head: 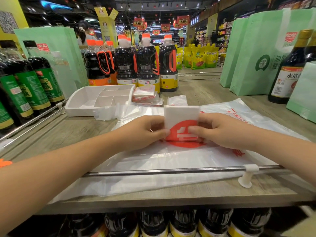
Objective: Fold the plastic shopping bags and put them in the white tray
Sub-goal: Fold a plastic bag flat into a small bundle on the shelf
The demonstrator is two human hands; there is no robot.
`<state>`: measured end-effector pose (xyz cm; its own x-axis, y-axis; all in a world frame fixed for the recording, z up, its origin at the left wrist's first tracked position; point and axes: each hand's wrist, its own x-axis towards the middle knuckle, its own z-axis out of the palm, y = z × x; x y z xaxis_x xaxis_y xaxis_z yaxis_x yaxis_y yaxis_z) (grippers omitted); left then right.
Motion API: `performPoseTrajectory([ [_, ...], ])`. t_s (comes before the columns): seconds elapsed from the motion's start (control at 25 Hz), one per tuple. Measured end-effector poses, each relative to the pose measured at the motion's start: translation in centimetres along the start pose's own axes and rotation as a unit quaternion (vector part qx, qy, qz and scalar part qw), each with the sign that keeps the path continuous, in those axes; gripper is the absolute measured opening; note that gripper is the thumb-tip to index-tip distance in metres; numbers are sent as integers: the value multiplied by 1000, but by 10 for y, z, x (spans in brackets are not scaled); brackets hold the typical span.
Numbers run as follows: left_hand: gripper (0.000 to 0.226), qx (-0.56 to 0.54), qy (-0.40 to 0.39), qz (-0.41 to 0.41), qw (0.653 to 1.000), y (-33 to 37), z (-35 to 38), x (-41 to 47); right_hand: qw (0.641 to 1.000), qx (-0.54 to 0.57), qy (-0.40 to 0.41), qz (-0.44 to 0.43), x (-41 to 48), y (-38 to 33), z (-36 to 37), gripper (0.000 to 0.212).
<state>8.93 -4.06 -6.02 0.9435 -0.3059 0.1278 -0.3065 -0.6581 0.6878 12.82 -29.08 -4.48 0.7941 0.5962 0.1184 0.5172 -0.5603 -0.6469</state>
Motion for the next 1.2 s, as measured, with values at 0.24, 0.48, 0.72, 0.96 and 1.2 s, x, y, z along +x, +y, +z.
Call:
performPoseTrajectory([
  [0.24,24,65,63,-90,992,11,8,9,995,-56,53,68,11,-4,5,28],
  [0.48,41,193,54,-87,976,14,14,18,980,-166,45,102,11,-5,6,35],
  [0.72,41,257,88,-54,961,8,14,19,970,-209,100,68,12,4,8,45],
  [0.96,22,241,126,-12,962,4,14,18,964,-252,81,-10,11,6,7,32],
  [1.2,61,234,-63,10,970,-4,-7,6,957,-287,-35,5,2,0,2,66],
])
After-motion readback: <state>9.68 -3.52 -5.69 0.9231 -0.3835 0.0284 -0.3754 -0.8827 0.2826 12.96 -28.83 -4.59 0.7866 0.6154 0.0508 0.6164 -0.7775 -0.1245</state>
